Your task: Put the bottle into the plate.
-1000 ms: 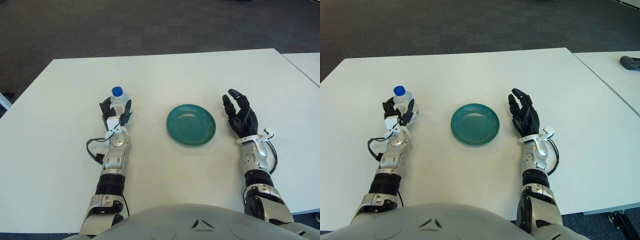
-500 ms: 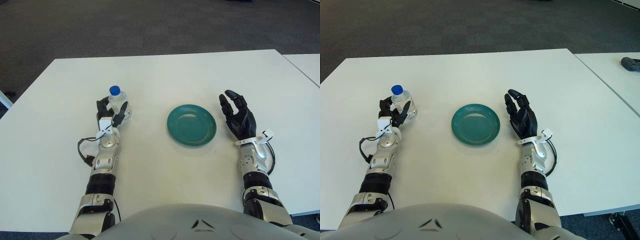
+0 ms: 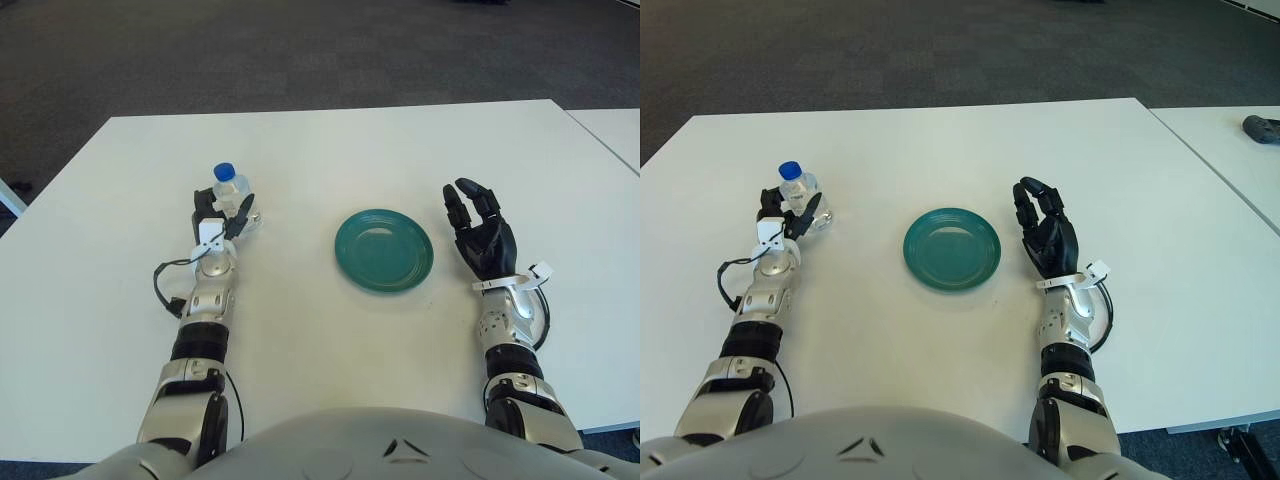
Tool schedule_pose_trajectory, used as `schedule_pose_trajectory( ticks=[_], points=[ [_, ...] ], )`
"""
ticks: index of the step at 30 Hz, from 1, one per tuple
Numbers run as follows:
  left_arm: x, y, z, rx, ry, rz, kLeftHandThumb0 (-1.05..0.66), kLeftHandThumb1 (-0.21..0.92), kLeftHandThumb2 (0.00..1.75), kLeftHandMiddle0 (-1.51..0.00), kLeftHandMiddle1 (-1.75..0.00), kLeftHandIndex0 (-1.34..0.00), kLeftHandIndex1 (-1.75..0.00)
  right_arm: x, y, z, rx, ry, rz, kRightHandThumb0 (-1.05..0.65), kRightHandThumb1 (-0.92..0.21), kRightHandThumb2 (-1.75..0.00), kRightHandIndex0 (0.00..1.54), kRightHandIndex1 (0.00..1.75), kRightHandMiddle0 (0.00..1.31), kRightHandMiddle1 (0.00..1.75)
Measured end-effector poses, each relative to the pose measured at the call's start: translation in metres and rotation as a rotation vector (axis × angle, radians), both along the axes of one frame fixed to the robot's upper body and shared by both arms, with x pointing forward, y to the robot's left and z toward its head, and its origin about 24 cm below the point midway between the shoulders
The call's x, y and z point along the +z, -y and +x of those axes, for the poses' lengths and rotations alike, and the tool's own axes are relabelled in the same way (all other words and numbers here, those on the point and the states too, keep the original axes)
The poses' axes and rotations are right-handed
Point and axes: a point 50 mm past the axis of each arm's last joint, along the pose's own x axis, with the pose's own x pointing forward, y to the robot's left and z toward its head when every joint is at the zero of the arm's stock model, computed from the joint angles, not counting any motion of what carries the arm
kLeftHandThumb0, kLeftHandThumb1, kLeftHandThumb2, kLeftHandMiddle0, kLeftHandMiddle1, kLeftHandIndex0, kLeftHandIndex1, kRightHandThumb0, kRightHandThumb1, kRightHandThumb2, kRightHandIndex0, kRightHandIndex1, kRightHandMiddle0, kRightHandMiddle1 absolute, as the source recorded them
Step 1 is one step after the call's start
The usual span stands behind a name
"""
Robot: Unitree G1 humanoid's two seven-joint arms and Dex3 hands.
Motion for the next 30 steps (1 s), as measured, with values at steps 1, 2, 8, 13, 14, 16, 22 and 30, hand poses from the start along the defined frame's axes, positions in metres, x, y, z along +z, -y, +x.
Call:
schedule_pose_trajectory(
  ticks=[1,2,8,13,14,16,22,30],
  points=[
    [0.0,0.001,0.002,-0.003,0.002,0.002,-0.5,0.45,0.96,-0.47,-1.72,-0.62,-1.58,0.0,0.0,0.0,0.0,0.0,0.0,-0.84,-0.92,-0.67,0.45,0.03,0.04,1.01],
    [0.0,0.001,0.004,-0.007,0.004,0.004,-0.5,0.43,1.0,-0.48,-1.72,-0.62,-1.59,0.0,0.0,0.0,0.0,0.001,0.0,-0.84,-0.92,-0.66,0.45,0.03,0.04,1.01],
    [-0.001,0.009,0.012,-0.047,0.005,0.012,-0.49,0.31,1.27,-0.74,-1.74,-0.63,-1.71,0.001,0.0,-0.002,-0.001,0.004,0.0,-0.82,-0.92,-0.64,0.45,0.03,0.05,1.02],
    [0.001,0.017,0.016,-0.077,0.003,0.021,-0.52,0.21,1.44,-0.99,-1.75,-0.7,-1.74,0.001,0.0,-0.004,-0.002,0.007,0.0,-0.81,-0.92,-0.63,0.46,0.03,0.05,1.02],
    [0.001,0.018,0.016,-0.082,0.003,0.022,-0.52,0.2,1.45,-1.0,-1.75,-0.71,-1.74,0.001,0.0,-0.005,-0.002,0.008,0.0,-0.81,-0.92,-0.63,0.46,0.03,0.05,1.02],
    [0.002,0.02,0.017,-0.094,0.004,0.019,-0.53,0.18,1.48,-1.07,-1.75,-0.72,-1.74,0.001,-0.001,-0.005,-0.003,0.01,0.002,-0.82,-0.92,-0.62,0.46,0.03,0.05,1.02],
    [0.002,0.022,0.017,-0.124,0.014,0.01,-0.53,0.15,1.52,-1.16,-1.75,-0.74,-1.75,0.002,-0.002,-0.006,-0.009,0.017,0.016,-0.84,-0.92,-0.59,0.44,0.02,0.06,1.02],
    [0.001,0.022,0.014,-0.153,0.038,0.005,-0.55,0.12,1.56,-1.21,-1.75,-0.77,-1.75,0.002,-0.004,-0.007,-0.008,0.026,0.016,-0.82,-0.92,-0.62,0.44,0.02,0.03,1.0]
  ],
)
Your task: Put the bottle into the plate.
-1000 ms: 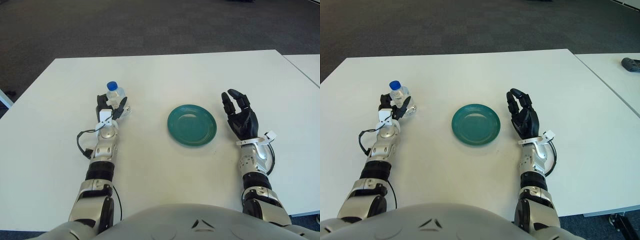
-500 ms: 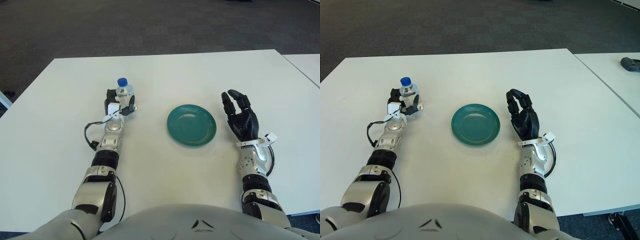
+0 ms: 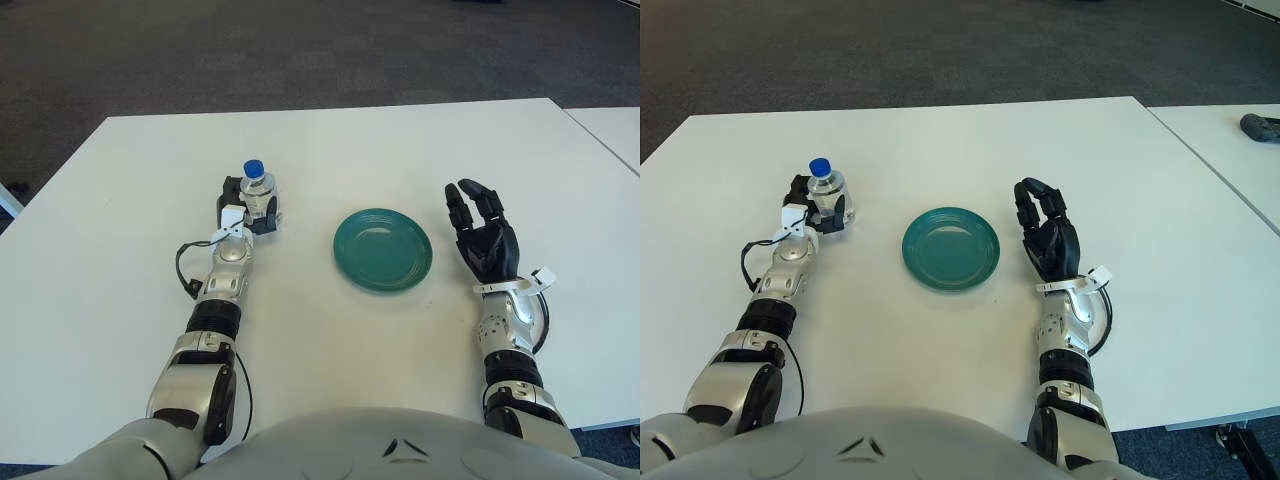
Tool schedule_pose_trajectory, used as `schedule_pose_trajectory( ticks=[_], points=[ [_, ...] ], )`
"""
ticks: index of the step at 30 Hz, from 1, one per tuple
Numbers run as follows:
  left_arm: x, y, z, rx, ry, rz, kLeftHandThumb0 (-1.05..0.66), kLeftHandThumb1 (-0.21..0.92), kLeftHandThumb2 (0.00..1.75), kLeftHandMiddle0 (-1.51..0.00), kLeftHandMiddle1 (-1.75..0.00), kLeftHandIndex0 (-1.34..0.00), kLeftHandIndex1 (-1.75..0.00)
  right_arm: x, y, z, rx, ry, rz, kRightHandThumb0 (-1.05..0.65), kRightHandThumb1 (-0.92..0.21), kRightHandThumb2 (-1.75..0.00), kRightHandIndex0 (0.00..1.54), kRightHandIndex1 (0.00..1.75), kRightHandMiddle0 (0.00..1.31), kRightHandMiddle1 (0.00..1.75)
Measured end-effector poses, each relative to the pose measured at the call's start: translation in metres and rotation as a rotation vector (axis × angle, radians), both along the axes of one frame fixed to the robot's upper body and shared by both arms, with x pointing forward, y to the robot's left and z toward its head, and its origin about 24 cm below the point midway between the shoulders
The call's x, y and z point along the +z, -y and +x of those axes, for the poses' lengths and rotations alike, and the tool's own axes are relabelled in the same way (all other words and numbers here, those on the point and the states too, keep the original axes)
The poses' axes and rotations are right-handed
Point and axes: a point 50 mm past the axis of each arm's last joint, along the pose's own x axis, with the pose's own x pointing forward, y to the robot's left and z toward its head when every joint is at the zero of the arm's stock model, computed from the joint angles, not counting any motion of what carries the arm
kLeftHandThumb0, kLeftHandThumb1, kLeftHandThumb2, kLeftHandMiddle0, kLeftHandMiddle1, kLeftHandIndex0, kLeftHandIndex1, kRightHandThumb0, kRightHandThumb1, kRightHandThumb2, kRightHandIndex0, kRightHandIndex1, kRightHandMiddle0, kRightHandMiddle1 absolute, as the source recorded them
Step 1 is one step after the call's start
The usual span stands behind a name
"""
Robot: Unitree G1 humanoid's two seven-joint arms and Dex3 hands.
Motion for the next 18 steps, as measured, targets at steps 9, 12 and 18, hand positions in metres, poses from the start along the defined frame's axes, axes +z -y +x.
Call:
schedule_pose_trajectory(
  ticks=[9,12,18],
  points=[
    [-0.001,-0.001,-0.005,-0.015,0.023,-0.002,-0.55,0.11,1.57,-1.22,-1.75,-0.78,-1.75,0.0,-0.002,0.0,0.007,0.004,-0.006,-0.8,-0.92,-0.66,0.44,0.01,0.01,0.99],
    [0.0,-0.001,-0.008,-0.015,0.034,-0.001,-0.56,0.11,1.57,-1.22,-1.75,-0.78,-1.75,-0.001,-0.002,0.0,0.006,0.005,-0.008,-0.79,-0.92,-0.68,0.43,0.01,0.0,0.98],
    [0.002,0.002,-0.015,-0.028,0.06,0.007,-0.56,0.11,1.57,-1.24,-1.75,-0.78,-1.75,-0.002,-0.003,0.0,0.011,-0.006,-0.008,-0.78,-0.92,-0.71,0.42,0.0,0.0,0.95]
  ],
)
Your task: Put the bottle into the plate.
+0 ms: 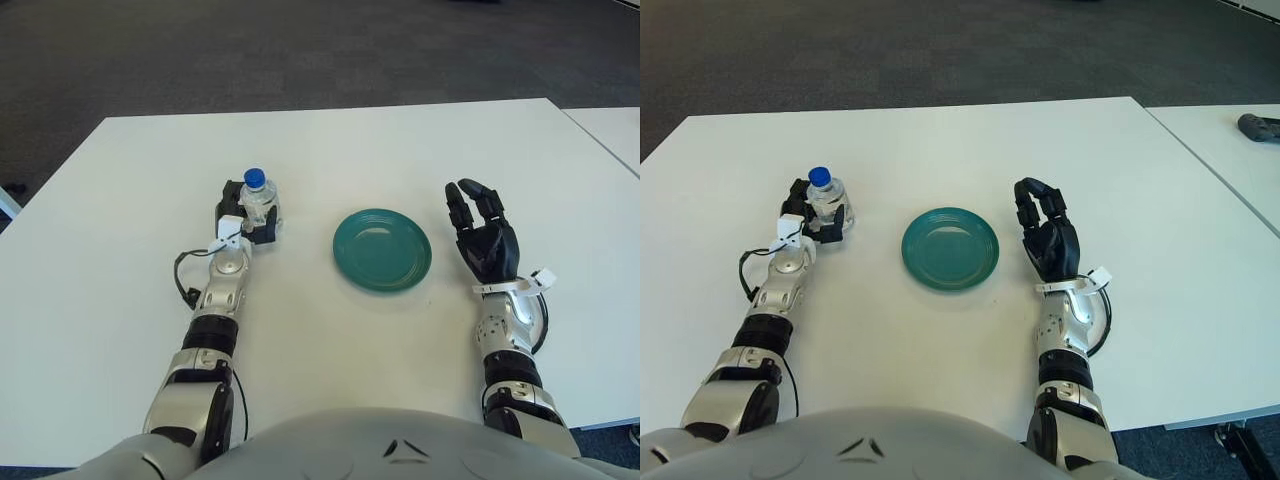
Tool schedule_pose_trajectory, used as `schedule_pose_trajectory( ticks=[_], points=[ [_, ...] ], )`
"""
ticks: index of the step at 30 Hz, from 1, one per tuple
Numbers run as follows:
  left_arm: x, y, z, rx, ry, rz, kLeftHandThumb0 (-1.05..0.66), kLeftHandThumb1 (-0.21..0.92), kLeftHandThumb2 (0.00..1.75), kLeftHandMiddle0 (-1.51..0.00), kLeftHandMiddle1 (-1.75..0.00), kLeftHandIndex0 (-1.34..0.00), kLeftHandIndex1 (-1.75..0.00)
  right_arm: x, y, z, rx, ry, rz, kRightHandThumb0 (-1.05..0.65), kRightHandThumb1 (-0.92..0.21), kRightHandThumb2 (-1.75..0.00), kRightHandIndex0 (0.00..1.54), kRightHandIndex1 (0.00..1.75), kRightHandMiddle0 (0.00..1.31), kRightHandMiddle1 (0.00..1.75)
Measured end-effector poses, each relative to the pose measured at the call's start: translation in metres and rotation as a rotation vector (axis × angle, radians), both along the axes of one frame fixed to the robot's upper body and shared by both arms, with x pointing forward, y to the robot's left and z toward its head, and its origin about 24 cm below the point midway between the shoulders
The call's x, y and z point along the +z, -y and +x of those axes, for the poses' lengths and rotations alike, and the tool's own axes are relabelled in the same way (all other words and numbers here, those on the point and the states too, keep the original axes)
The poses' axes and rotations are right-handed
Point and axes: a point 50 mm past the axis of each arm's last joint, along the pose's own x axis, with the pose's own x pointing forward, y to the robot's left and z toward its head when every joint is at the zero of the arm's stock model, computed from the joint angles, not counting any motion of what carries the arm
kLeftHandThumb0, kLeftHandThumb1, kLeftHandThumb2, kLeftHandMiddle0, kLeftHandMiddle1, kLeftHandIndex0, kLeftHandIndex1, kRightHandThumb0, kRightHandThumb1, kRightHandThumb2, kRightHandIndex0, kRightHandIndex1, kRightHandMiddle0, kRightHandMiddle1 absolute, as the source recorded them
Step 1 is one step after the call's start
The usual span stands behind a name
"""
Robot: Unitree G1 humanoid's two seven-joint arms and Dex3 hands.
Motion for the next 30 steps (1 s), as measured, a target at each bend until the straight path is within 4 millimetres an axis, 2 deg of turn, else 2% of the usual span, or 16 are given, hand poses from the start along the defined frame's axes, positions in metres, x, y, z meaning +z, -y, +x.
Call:
schedule_pose_trajectory(
  ticks=[13,25,30],
  points=[
    [0.042,0.027,-0.005,-0.103,0.188,0.069,-0.52,0.19,1.48,-1.22,-1.75,-0.71,-1.75,-0.006,-0.006,0.005,0.03,-0.108,0.011,-0.75,-0.92,-0.69,0.36,0.0,0.0,0.91],
    [0.037,0.029,-0.014,-0.122,0.171,0.114,-0.51,0.21,1.44,-1.24,-1.75,-0.69,-1.75,-0.015,-0.007,0.006,0.016,-0.168,-0.022,-0.7,-0.92,-0.7,0.36,0.01,0.0,0.88],
    [0.047,0.04,-0.025,-0.151,0.212,0.122,-0.5,0.22,1.43,-1.25,-1.75,-0.68,-1.75,-0.014,-0.007,0.005,0.012,-0.164,-0.023,-0.69,-0.92,-0.71,0.37,0.01,0.0,0.88]
  ],
)
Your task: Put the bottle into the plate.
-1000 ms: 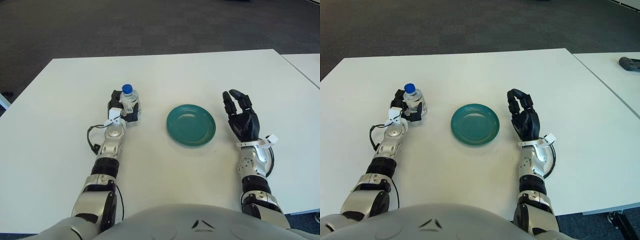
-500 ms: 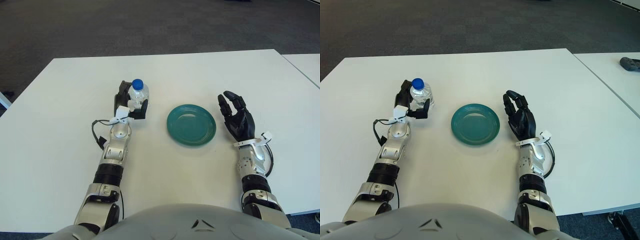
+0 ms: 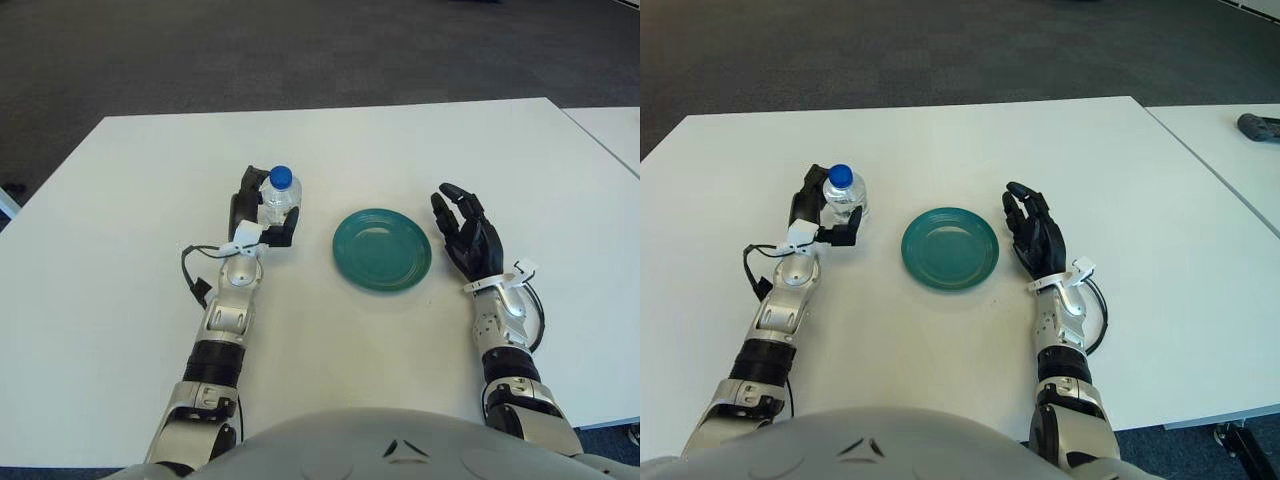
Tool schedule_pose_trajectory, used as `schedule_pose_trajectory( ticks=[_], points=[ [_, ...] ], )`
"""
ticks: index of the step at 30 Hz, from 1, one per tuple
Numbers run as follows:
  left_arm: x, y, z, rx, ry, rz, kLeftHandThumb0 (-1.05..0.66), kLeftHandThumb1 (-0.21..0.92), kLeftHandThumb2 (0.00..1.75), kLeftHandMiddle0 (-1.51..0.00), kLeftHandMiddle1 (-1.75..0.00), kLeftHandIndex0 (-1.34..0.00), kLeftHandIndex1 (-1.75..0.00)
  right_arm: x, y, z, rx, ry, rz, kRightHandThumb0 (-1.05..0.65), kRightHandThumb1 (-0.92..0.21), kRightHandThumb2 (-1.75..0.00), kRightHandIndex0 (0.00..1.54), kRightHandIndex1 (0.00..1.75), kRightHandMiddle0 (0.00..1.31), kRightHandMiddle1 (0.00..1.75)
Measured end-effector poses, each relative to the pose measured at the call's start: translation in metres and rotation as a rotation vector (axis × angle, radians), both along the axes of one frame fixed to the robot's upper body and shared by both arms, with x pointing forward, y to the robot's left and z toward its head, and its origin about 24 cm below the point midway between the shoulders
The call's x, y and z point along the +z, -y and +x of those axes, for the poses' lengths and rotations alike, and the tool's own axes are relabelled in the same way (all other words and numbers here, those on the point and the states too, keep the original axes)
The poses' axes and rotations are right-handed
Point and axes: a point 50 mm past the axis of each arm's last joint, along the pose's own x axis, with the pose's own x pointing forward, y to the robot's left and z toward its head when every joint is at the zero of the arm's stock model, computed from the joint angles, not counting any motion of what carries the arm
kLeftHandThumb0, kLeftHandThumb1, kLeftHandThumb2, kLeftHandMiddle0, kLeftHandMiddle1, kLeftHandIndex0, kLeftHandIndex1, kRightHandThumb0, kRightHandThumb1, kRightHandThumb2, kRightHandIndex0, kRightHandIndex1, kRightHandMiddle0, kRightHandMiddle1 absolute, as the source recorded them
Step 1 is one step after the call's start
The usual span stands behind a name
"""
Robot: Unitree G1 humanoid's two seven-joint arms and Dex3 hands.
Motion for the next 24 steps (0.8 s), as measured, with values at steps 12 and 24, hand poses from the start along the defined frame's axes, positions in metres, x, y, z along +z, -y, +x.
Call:
schedule_pose_trajectory(
  ticks=[12,24],
  points=[
    [0.027,0.032,-0.002,-0.152,0.105,-0.003,-0.49,0.26,1.39,-1.2,-1.75,-0.65,-1.75,0.0,-0.003,0.002,-0.018,-0.008,-0.009,-0.67,-0.92,-0.7,0.36,0.01,0.0,0.88],
    [0.025,0.056,-0.01,-0.237,0.106,0.017,-0.48,0.27,1.36,-1.16,-1.75,-0.64,-1.75,0.0,-0.006,0.001,-0.028,-0.005,-0.005,-0.72,-0.92,-0.65,0.36,0.01,0.0,0.93]
  ],
)
